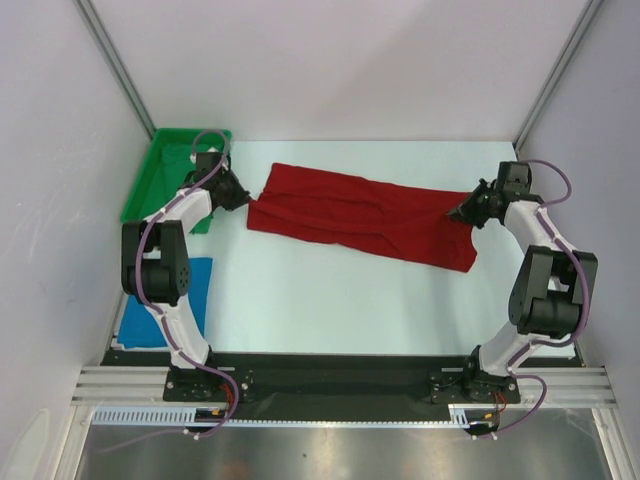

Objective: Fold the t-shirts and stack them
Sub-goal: Fold the tshirt

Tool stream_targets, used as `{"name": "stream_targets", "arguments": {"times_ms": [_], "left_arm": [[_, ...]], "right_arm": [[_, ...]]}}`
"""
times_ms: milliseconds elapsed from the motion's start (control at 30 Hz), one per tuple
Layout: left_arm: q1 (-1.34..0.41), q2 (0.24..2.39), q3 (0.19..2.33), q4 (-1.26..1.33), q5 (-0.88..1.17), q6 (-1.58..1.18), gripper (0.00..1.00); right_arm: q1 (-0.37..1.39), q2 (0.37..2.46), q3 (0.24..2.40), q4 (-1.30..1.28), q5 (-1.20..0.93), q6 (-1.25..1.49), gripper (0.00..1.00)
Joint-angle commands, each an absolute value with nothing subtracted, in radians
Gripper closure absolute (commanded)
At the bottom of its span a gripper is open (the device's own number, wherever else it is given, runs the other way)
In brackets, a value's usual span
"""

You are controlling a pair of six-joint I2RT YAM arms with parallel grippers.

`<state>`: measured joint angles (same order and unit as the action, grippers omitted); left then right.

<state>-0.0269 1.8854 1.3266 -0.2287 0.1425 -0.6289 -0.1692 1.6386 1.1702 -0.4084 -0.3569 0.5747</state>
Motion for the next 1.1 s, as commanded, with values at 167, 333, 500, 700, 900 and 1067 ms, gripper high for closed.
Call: {"name": "stream_targets", "arguments": {"times_ms": [167,333,500,700,900,1067], "left_arm": [[-0.031,1.934,1.433,-0.216,0.137,-0.637,1.00],[-0.031,1.982,1.483,-0.219,0.156,-0.643,1.00],[-0.031,2.025,1.525,-0.224,0.166,-0.649,1.00],[-0.032,2.068,1.566,-0.224,0.181,-0.647,0.97],[-0.032,2.103,1.601,-0.227,0.175,-0.644,0.91],[-0.040,2.138,1.678,-0.255,0.160,-0.560,0.68]], "right_arm": [[-0.198,1.742,1.299,-0.365,-0.371,0.540,1.00],[-0.204,1.795,1.341,-0.362,-0.396,0.535,1.00],[-0.212,1.847,1.371,-0.359,-0.411,0.532,1.00],[-0.222,1.893,1.390,-0.336,-0.426,0.534,0.98],[-0.227,1.956,1.419,-0.299,-0.446,0.534,0.93],[-0.258,2.072,1.509,-0.313,-0.439,0.493,0.70]]}}
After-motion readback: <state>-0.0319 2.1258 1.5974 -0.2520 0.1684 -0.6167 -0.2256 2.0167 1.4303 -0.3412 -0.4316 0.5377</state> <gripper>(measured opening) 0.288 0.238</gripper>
